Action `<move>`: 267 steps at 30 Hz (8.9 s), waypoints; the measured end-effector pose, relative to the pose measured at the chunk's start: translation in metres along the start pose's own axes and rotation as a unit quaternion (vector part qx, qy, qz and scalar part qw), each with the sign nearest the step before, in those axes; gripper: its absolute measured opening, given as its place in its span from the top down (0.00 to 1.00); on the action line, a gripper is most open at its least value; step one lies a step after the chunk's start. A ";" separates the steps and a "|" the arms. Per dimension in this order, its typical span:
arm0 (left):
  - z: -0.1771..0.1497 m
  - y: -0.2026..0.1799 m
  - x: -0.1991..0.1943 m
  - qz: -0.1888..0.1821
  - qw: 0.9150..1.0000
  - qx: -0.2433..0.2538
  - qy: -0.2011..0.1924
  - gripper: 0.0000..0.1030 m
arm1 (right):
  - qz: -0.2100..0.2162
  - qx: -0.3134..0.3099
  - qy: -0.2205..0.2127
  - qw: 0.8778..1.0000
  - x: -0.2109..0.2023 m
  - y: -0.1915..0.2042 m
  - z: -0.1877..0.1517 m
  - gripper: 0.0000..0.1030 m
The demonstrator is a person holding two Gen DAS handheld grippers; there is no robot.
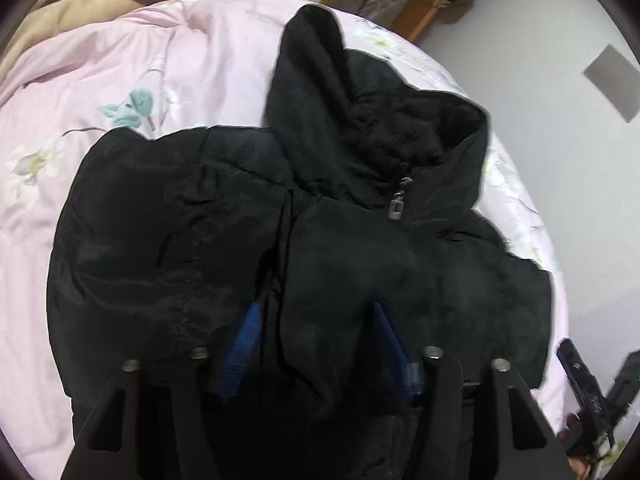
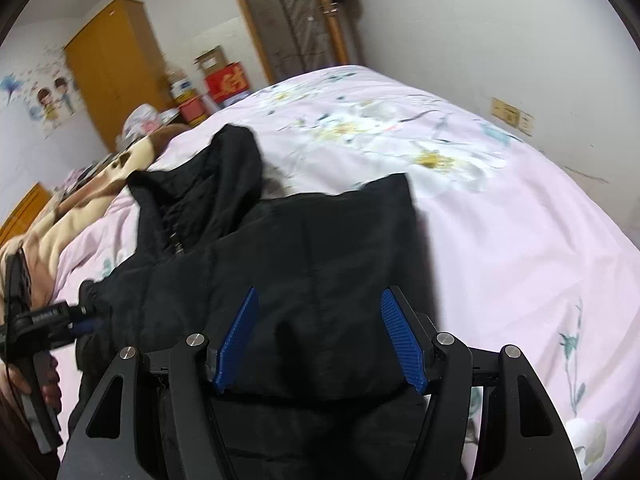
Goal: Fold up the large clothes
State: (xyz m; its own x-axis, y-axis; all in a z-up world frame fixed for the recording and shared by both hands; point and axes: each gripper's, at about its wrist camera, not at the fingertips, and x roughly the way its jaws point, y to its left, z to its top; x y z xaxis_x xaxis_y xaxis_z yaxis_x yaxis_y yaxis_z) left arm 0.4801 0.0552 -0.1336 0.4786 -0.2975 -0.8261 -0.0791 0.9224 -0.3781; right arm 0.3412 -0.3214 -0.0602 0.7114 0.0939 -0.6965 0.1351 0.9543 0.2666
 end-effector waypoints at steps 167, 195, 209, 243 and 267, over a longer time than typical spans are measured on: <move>-0.008 0.086 -0.070 -0.021 0.998 -0.056 -0.001 0.21 | 0.008 0.022 0.076 0.997 0.038 0.012 0.043 0.68; -0.071 -0.002 -0.104 -0.034 0.992 0.099 -0.073 0.21 | 0.324 0.039 0.113 0.939 0.023 0.115 0.031 0.93; -0.012 0.010 -0.056 0.079 0.990 0.066 -0.092 0.30 | 0.369 0.067 0.057 0.925 -0.003 0.120 0.063 0.96; -0.049 -0.016 -0.060 -0.214 0.975 -0.064 0.013 0.18 | 0.332 -0.004 0.081 0.940 -0.012 0.103 -0.033 0.96; -0.014 -0.043 -0.108 -0.169 0.984 -0.013 -0.058 0.83 | 0.201 -0.145 0.083 0.965 0.044 0.090 -0.007 0.67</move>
State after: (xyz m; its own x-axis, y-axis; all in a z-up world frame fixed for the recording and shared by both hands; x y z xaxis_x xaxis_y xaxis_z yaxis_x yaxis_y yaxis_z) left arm 0.4198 0.0446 -0.0341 0.5779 -0.5542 -0.5991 0.0789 0.7686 -0.6348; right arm 0.3804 -0.2294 -0.0717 0.5423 0.4942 -0.6795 -0.3450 0.8684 0.3562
